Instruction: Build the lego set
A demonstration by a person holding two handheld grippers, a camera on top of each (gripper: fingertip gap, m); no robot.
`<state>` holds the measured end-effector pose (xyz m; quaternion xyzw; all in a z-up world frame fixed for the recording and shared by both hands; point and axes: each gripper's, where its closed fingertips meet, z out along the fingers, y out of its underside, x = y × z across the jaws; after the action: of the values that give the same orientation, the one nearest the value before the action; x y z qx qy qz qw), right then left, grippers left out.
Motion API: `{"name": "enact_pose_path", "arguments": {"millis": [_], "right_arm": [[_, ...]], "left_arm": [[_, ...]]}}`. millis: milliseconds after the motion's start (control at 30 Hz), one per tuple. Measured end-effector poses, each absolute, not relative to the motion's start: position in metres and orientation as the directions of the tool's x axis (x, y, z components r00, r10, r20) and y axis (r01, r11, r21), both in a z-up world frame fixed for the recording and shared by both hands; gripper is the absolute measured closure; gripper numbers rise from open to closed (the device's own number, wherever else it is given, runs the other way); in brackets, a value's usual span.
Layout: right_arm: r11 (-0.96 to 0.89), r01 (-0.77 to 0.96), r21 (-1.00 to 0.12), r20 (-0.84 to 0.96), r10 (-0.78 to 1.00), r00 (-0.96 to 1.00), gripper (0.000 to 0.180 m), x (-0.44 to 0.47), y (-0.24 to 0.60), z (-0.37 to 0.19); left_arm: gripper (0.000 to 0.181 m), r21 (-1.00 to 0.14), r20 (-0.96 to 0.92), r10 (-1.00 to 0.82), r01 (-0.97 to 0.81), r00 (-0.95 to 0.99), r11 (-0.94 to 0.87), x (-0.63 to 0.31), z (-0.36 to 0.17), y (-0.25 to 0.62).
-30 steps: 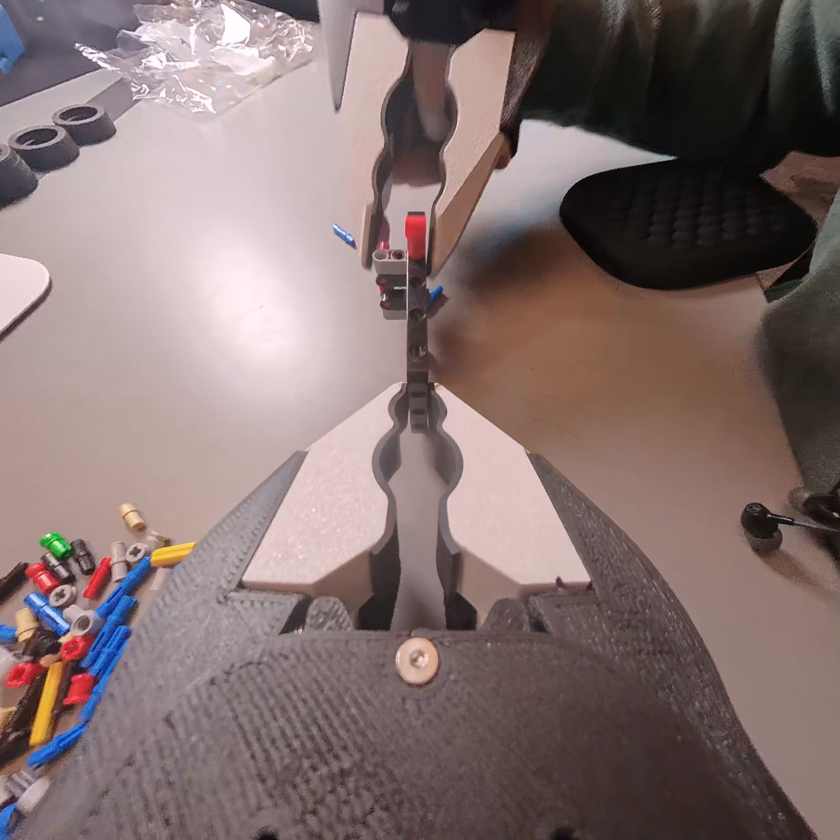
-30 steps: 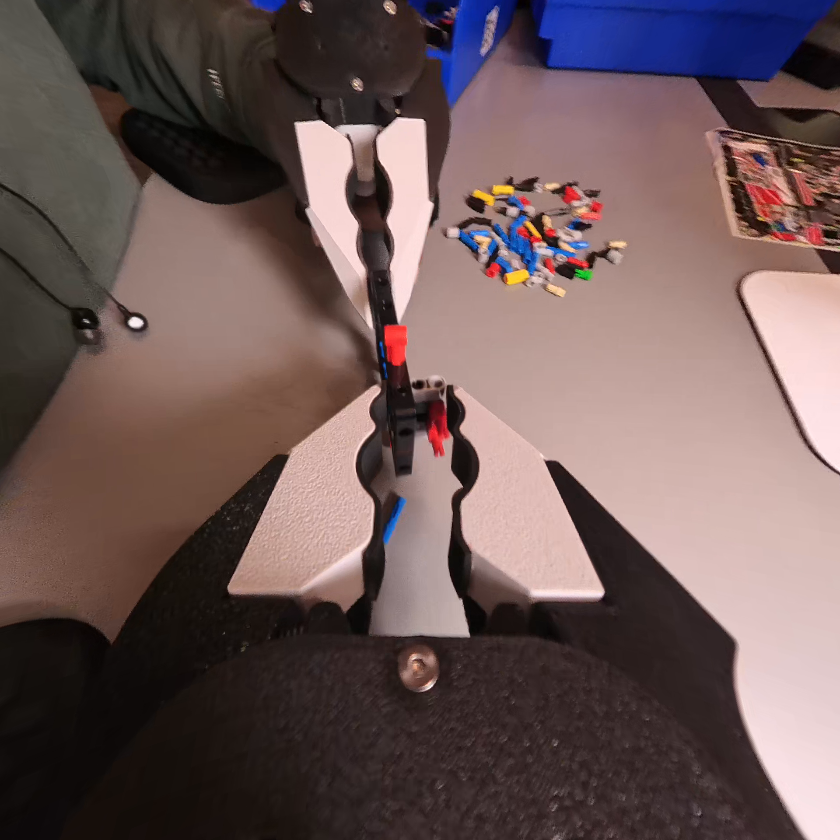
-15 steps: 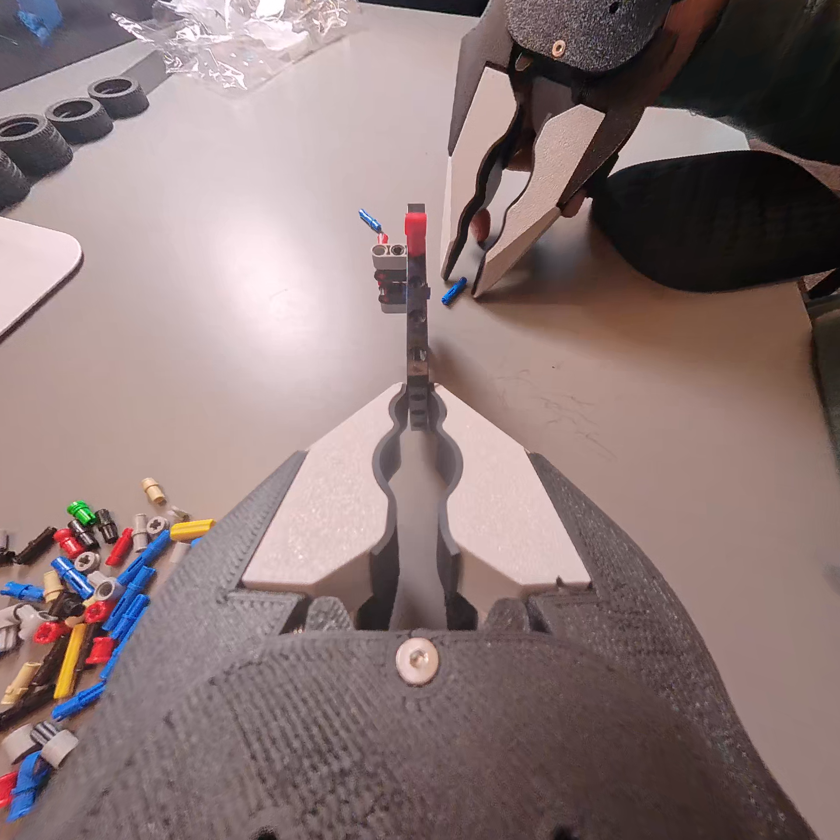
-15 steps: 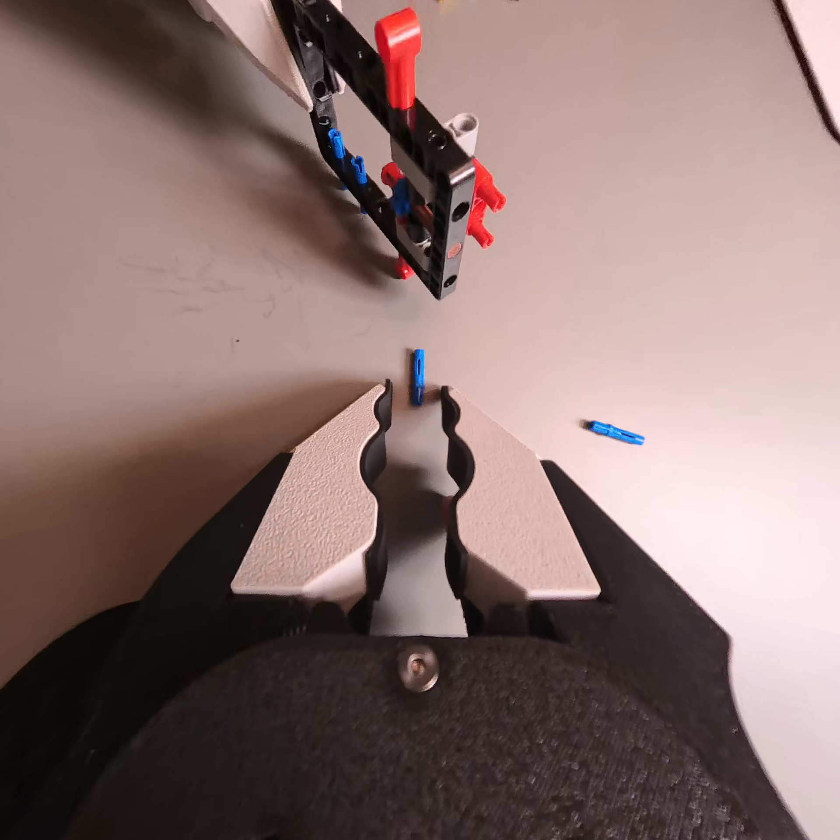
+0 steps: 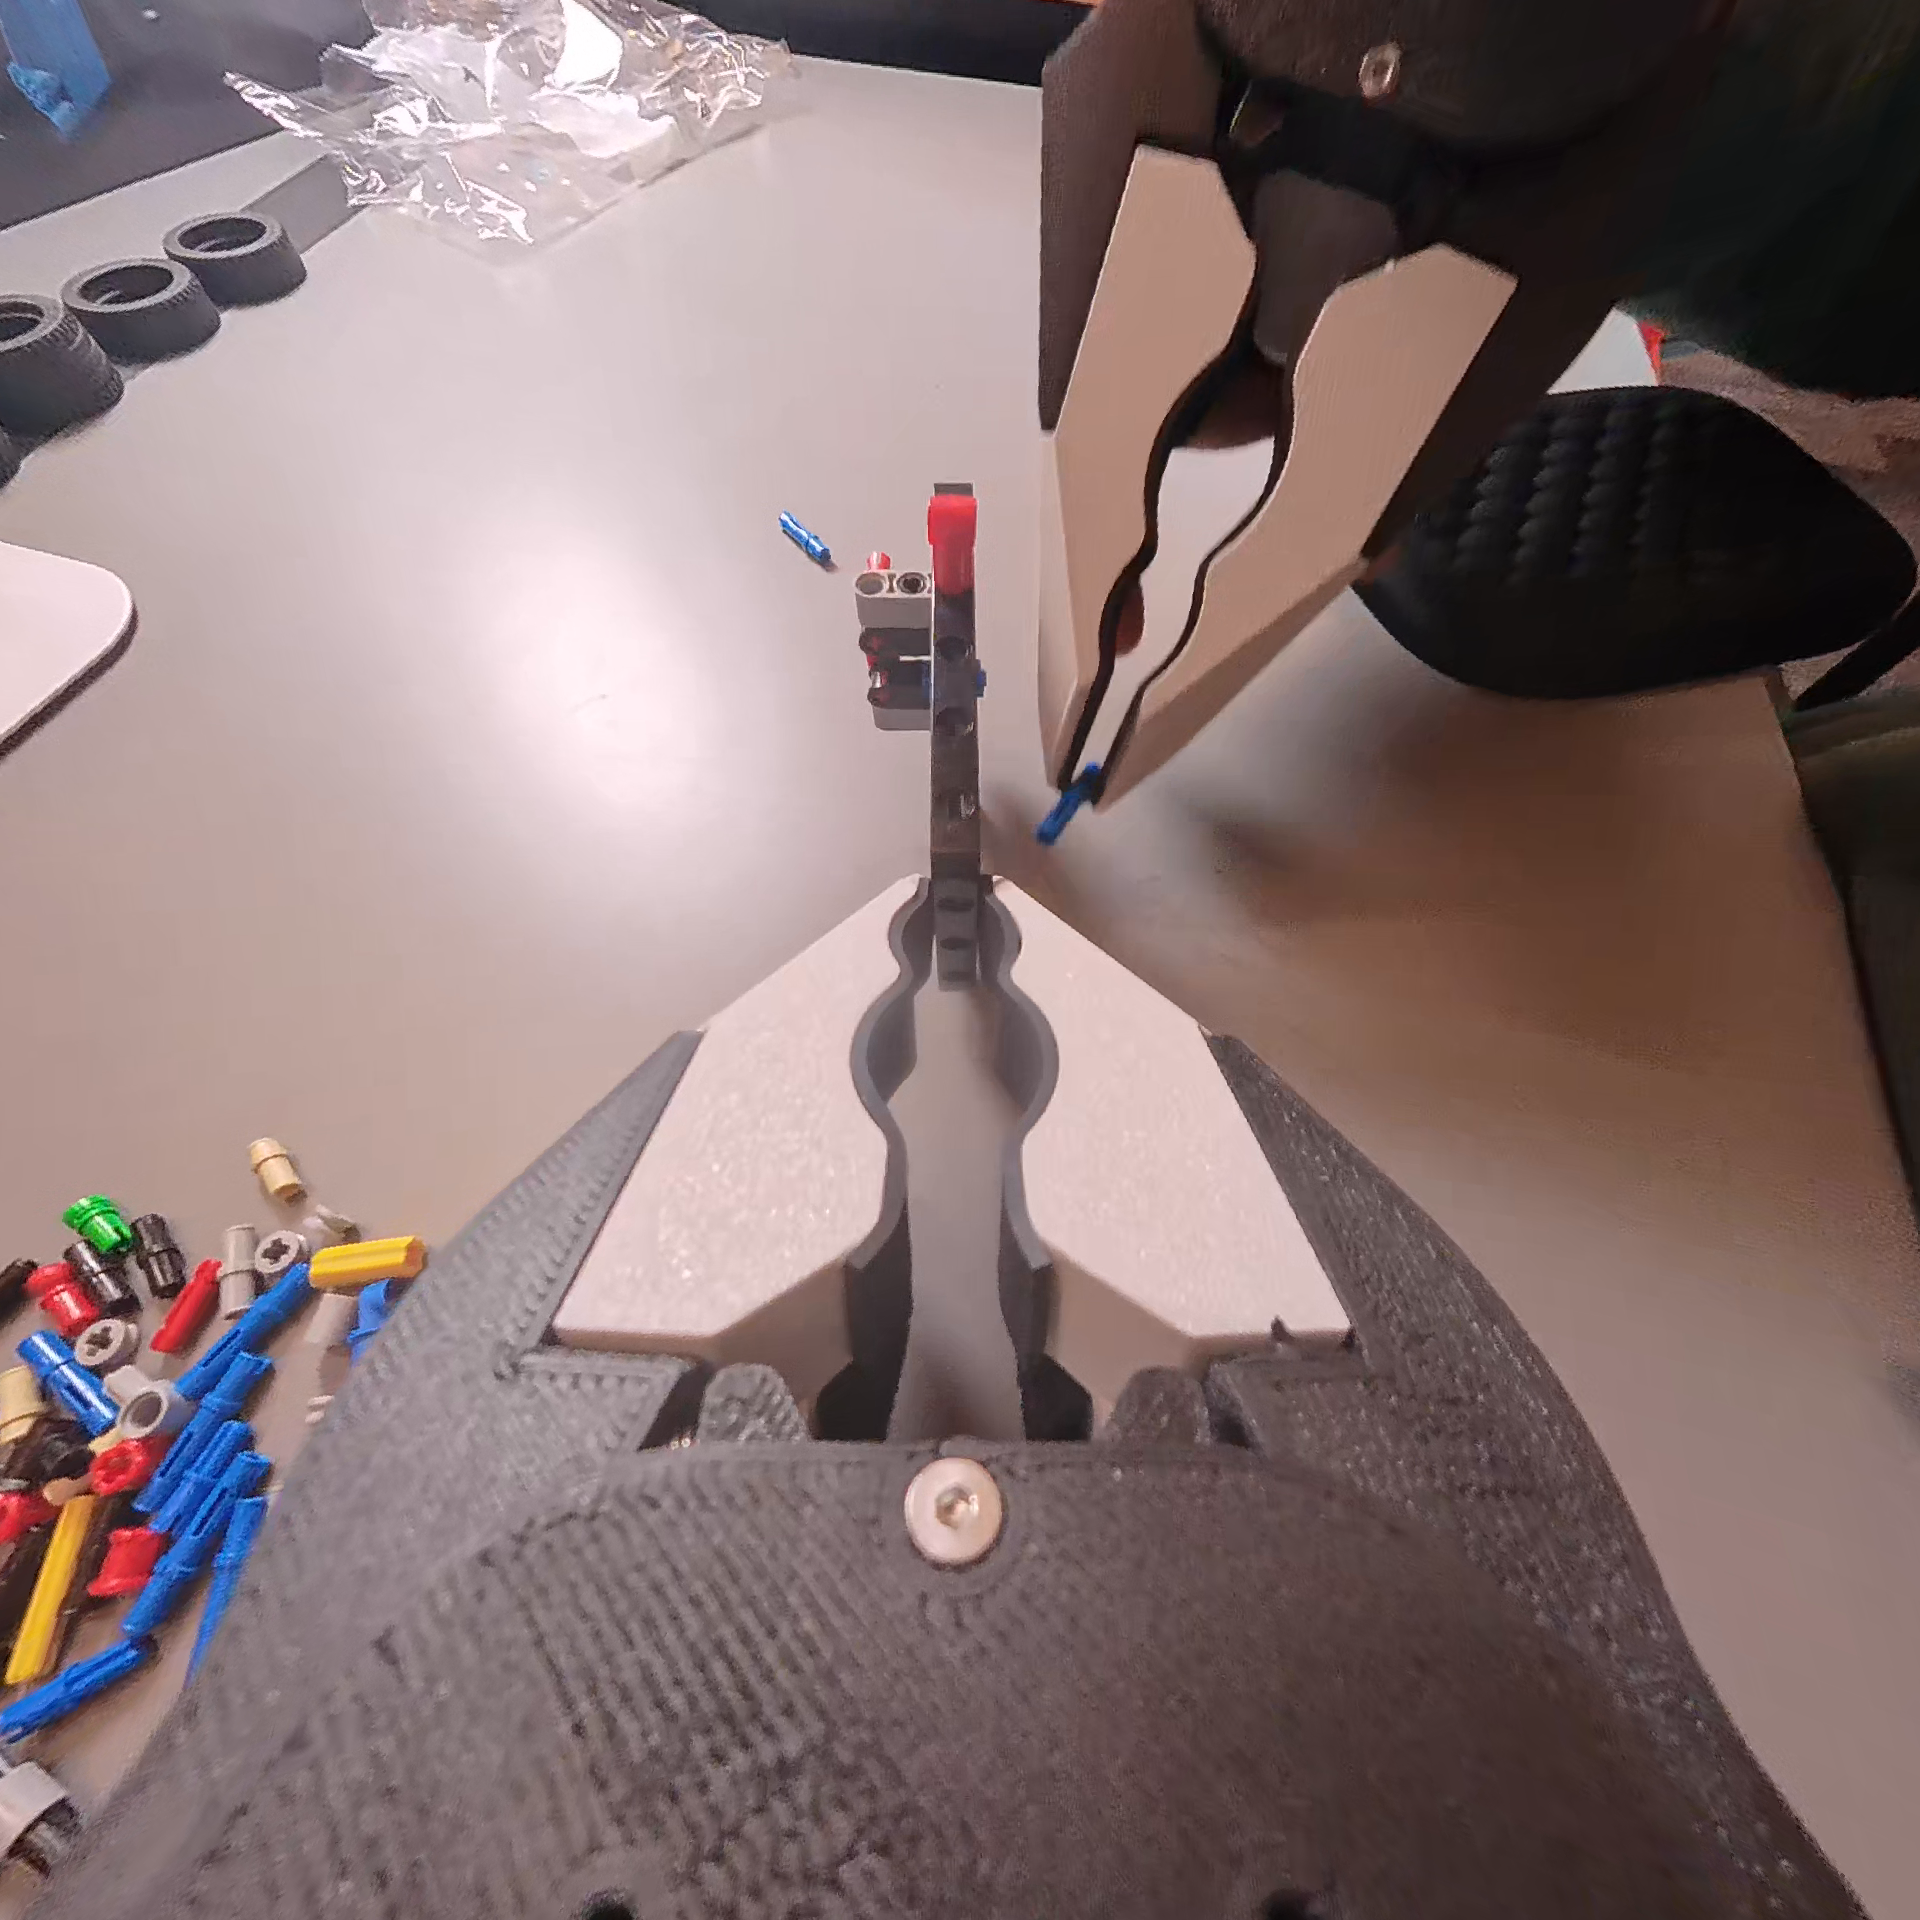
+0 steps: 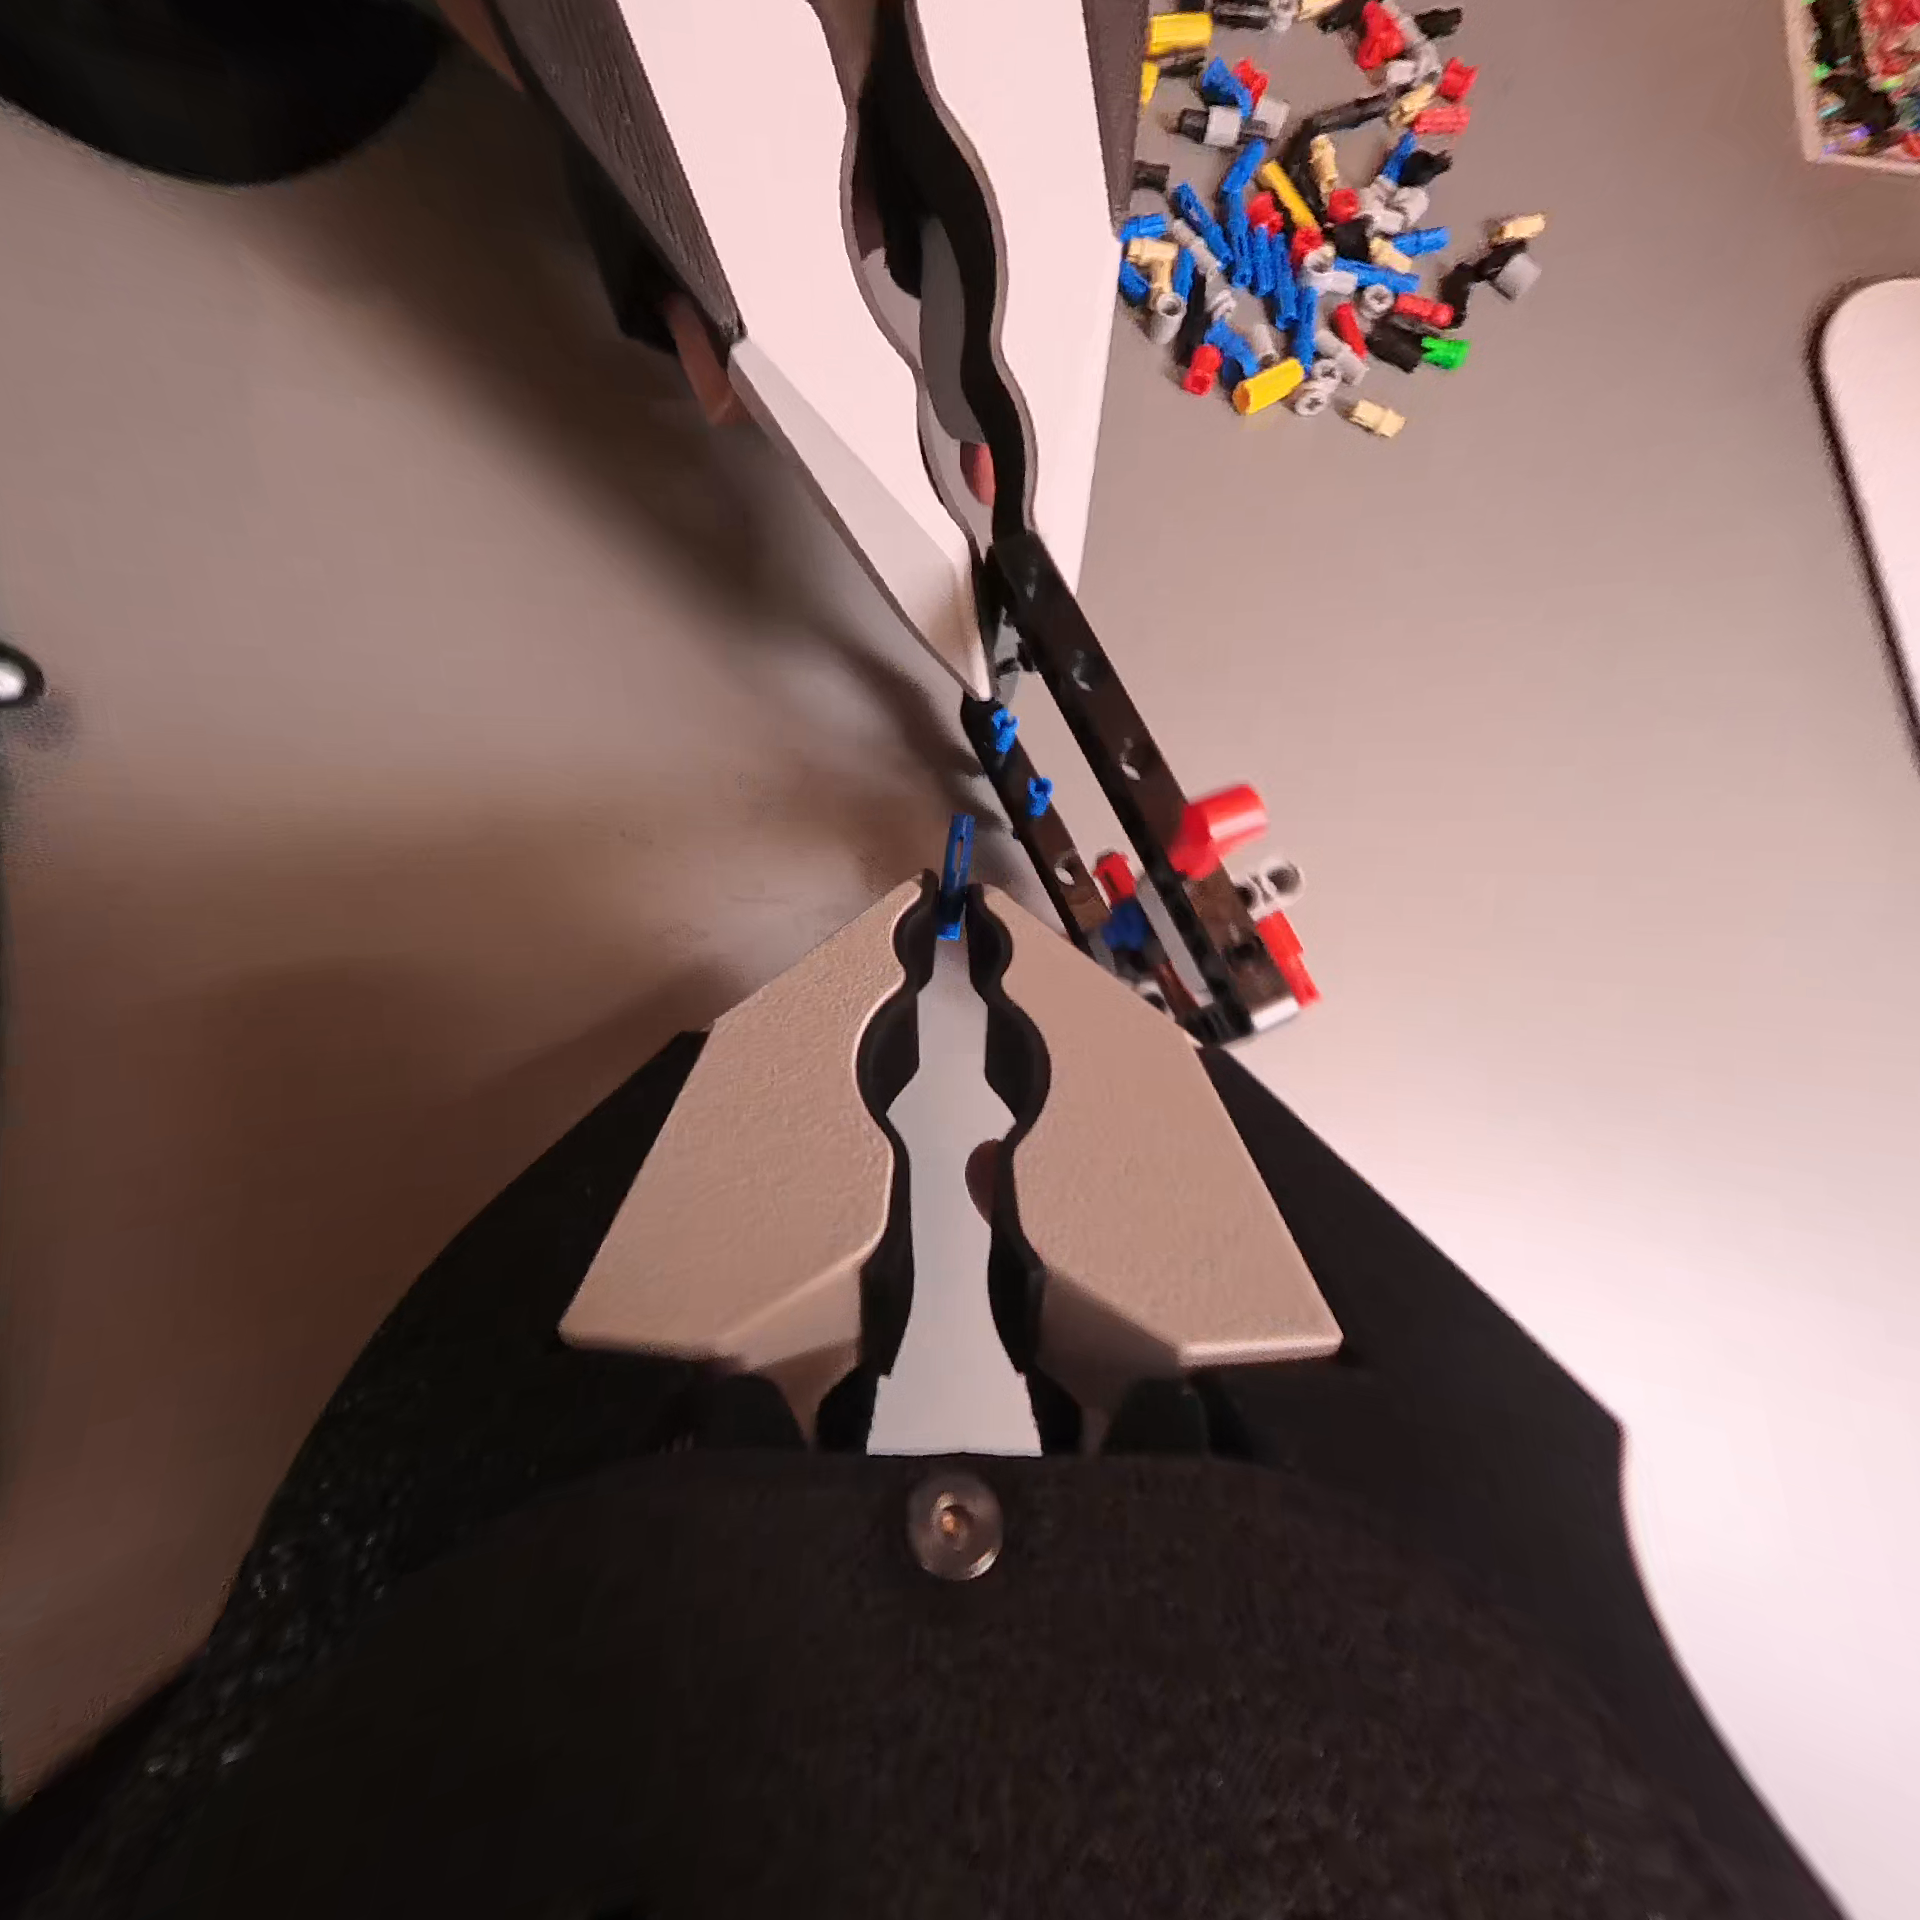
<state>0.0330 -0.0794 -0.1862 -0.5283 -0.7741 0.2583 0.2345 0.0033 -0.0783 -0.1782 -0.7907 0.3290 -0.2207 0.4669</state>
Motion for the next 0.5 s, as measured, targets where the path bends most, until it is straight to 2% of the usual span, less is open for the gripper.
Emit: {"name": "enact_pose_path", "arguments": {"millis": [133, 500], "right_arm": [[0.28, 0.699, -0.658, 0.077, 0.949, -0.307, 0.177, 0.018, -0.084, -0.192], [0.199, 0.555, -0.808, 0.065, 0.966, -0.251, 0.177, 0.004, -0.088, -0.161]], "left_arm": [[0.174, -0.883, 0.06, -0.719, -0.298, 0.692, -0.361, 0.005, -0.178, -0.079], [0.174, -0.88, 0.069, -0.71, -0.292, 0.701, -0.374, 0.004, -0.179, -0.077]]}}
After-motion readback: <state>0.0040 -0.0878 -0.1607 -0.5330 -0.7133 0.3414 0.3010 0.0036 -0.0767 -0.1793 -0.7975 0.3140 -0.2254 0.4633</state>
